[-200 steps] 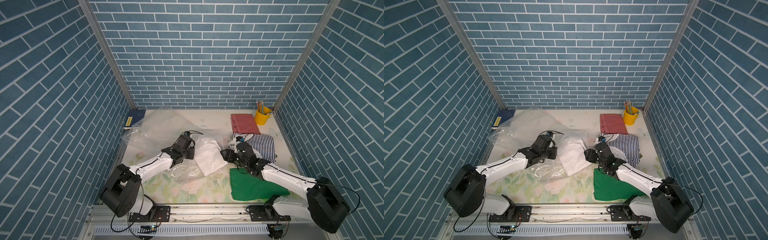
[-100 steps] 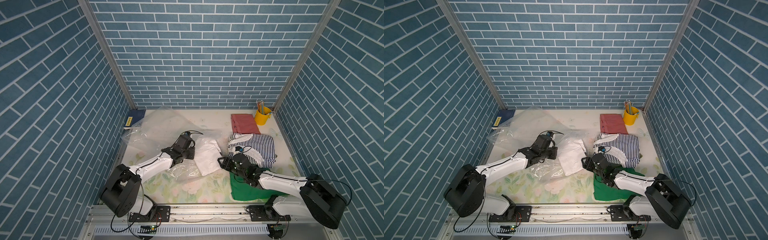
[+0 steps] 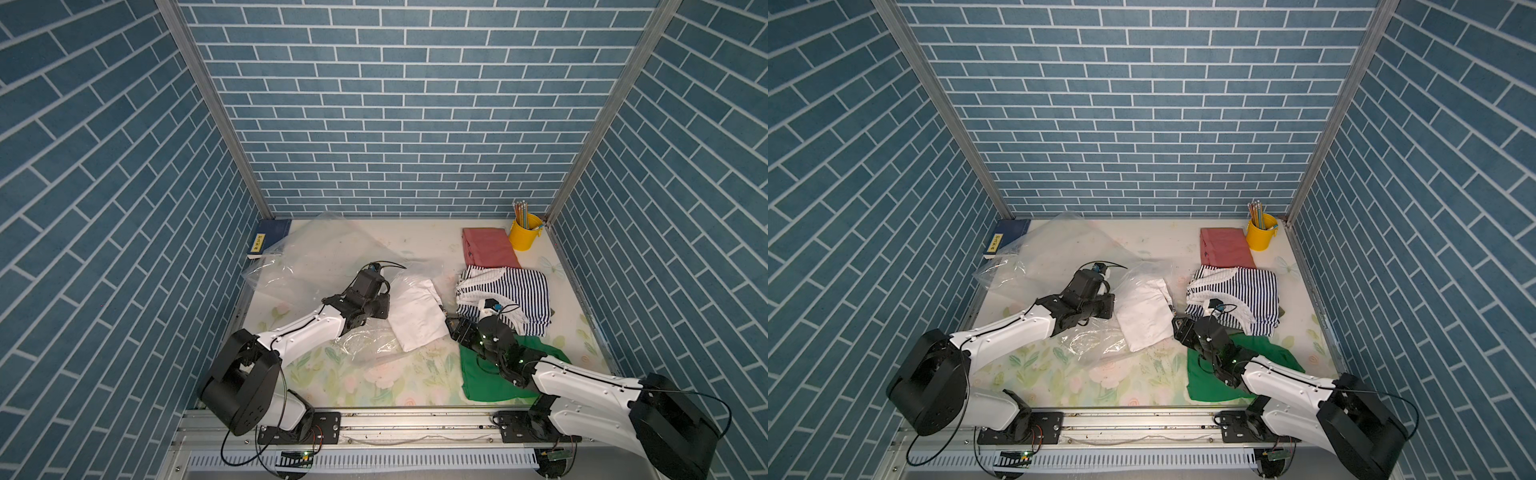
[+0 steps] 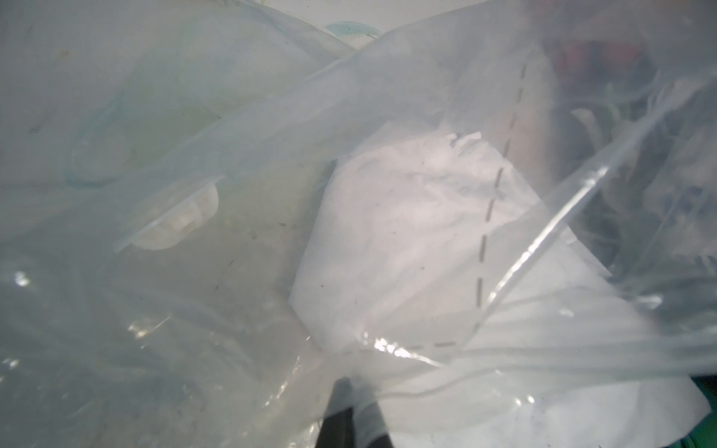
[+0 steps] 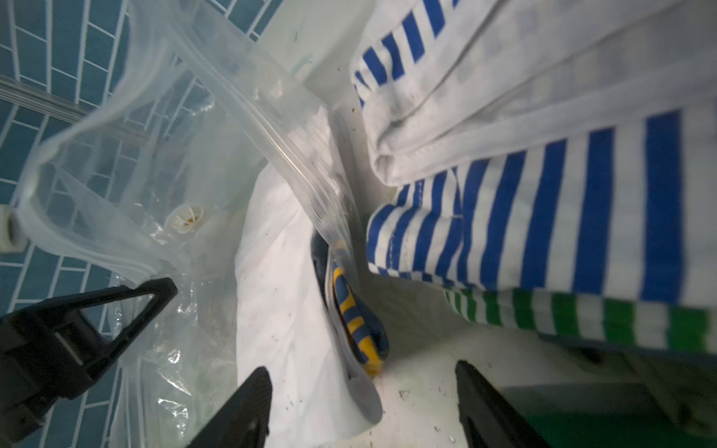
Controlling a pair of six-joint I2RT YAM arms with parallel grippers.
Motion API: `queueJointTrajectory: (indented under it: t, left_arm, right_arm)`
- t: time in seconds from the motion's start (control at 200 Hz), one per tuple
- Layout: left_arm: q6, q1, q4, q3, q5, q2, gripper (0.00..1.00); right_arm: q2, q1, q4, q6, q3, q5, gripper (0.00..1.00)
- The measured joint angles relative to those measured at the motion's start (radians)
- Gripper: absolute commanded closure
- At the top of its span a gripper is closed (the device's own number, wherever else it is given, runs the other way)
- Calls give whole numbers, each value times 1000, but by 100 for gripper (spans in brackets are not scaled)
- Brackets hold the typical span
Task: Take the tank top out of the vacuum bag
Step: Take out the tank top from the vacuum bag.
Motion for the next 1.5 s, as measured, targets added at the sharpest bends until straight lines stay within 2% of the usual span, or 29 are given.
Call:
queueJointTrajectory:
  t: [0.18, 0.32, 0.48, 0.56, 0.8, 0.94, 1.05, 1.499]
  left_arm:
    - [0, 0, 0, 0, 3, 0, 100]
    - [0, 0, 0, 0, 3, 0, 100]
    - [0, 0, 0, 0, 3, 0, 100]
    - [0, 0, 0, 0, 3, 0, 100]
    - [0, 0, 0, 0, 3, 0, 100]
    - [0, 0, 0, 0, 3, 0, 100]
    - [0, 0, 0, 0, 5, 0, 100]
    - [0, 0, 0, 3, 6, 0, 100]
  right_arm:
    - [144, 0, 143, -5, 2, -82, 28]
    - [245, 0, 257, -11, 23, -150, 39]
    - [246, 5, 327, -10, 49, -204, 50]
    - [227, 7, 338, -12, 59, -220, 52]
    - [217, 29, 331, -12, 111, -248, 52]
    - [214, 62, 303, -8, 124, -242, 39]
    - [218, 72, 284, -9, 123, -233, 36]
    - [519, 80, 410, -8, 202, -163, 35]
